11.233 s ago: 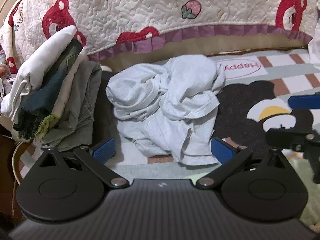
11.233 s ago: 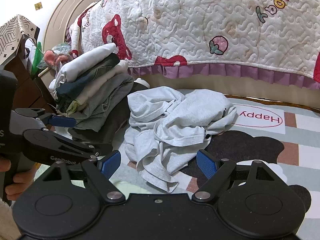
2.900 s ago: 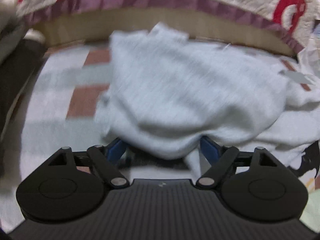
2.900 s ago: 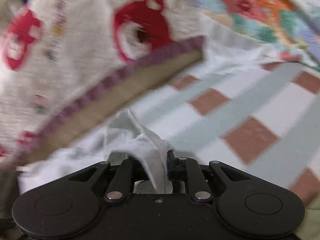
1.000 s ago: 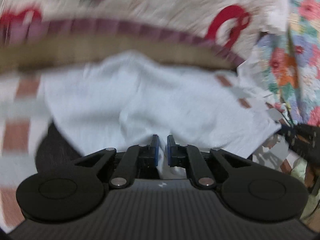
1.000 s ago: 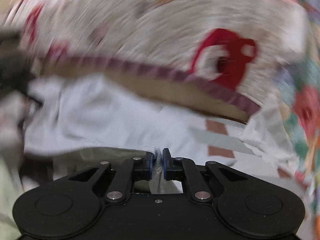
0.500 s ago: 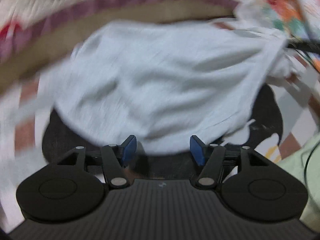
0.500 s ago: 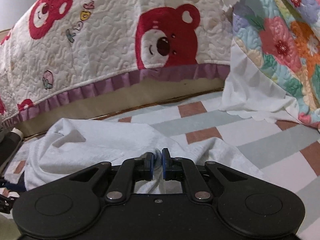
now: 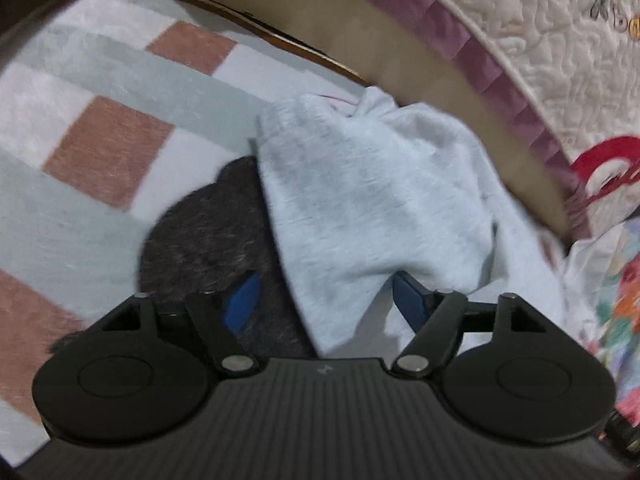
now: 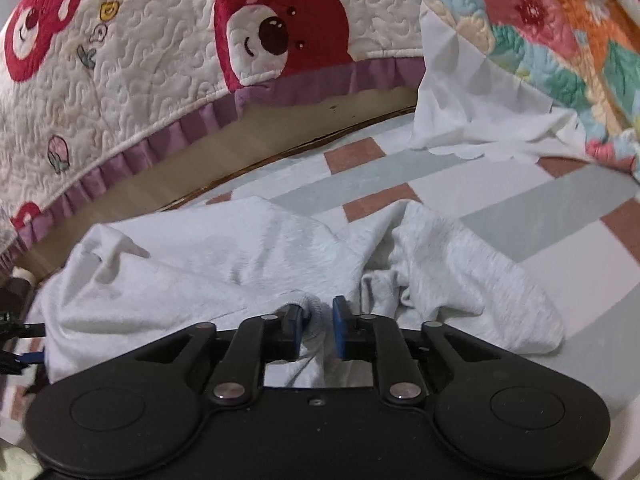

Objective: Fold clothes

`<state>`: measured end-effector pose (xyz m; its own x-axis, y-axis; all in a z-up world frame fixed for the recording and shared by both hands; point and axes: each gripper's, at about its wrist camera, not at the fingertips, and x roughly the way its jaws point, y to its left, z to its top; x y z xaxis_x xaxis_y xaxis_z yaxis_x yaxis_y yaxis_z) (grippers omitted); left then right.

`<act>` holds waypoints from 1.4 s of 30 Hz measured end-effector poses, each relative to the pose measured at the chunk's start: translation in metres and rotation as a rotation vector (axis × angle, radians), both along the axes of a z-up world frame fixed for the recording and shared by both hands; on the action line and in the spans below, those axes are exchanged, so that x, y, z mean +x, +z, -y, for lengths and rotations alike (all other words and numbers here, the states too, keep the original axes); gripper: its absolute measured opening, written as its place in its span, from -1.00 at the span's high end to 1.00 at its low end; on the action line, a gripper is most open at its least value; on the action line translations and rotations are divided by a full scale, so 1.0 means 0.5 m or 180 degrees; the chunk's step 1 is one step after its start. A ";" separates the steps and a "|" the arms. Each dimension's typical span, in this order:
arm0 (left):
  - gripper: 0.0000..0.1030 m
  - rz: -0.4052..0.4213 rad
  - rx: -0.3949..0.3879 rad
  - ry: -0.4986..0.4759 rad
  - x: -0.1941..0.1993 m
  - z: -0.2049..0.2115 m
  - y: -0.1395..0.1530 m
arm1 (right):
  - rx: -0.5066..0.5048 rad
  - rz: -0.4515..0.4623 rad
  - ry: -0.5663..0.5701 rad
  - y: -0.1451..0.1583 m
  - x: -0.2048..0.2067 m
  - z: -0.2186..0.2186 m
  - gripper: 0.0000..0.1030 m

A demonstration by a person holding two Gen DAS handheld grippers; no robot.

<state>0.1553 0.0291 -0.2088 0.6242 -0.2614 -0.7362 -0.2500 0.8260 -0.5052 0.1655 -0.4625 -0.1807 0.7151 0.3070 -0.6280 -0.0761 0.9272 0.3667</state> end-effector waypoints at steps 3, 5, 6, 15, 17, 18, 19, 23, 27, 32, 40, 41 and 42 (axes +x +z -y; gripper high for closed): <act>0.49 0.0016 -0.0114 -0.0605 0.023 0.030 -0.002 | 0.0047 -0.0013 0.0017 -0.010 0.002 -0.006 0.01; 0.95 -0.0021 0.0328 -0.0853 0.024 0.073 0.007 | 0.0060 0.0005 -0.0004 -0.019 -0.005 -0.013 -0.05; 0.96 0.0003 0.0525 -0.0929 0.021 0.090 0.014 | 0.0022 0.0037 -0.0015 -0.020 -0.011 -0.018 -0.05; 0.96 -0.0140 0.1053 -0.0957 0.042 0.131 0.089 | -0.0307 0.0959 0.0412 0.008 -0.012 -0.067 0.81; 0.96 -0.0159 0.1072 -0.0861 0.038 0.134 0.100 | -0.0175 0.1058 0.0469 0.025 -0.005 -0.071 0.81; 0.97 -0.0129 0.1138 -0.0803 0.032 0.135 0.102 | -0.0122 0.1055 0.0508 0.030 -0.004 -0.074 0.81; 0.97 -0.0074 0.1200 -0.0703 0.018 0.136 0.108 | -0.0057 0.1032 0.0540 0.034 -0.004 -0.077 0.81; 0.97 0.0219 0.1251 -0.0294 -0.055 0.134 0.144 | 0.0093 0.0990 0.0586 0.070 -0.043 -0.076 0.82; 0.97 0.0231 0.1323 -0.0143 -0.105 0.138 0.192 | 0.0101 0.1047 0.0448 0.103 -0.115 -0.044 0.83; 0.97 0.0386 0.1446 -0.0196 -0.162 0.106 0.298 | -0.0001 0.0943 0.0527 0.114 -0.105 -0.055 0.83; 0.97 0.0674 0.1025 -0.0052 -0.226 -0.007 0.301 | -0.0087 0.0585 0.0919 0.099 -0.137 -0.101 0.55; 0.97 0.0632 0.0956 -0.0014 -0.229 -0.016 0.280 | -0.0201 0.0507 0.0873 0.088 -0.141 -0.114 0.49; 0.97 0.0596 0.0896 0.0025 -0.231 -0.022 0.262 | -0.0326 0.0418 0.0871 0.077 -0.143 -0.129 0.48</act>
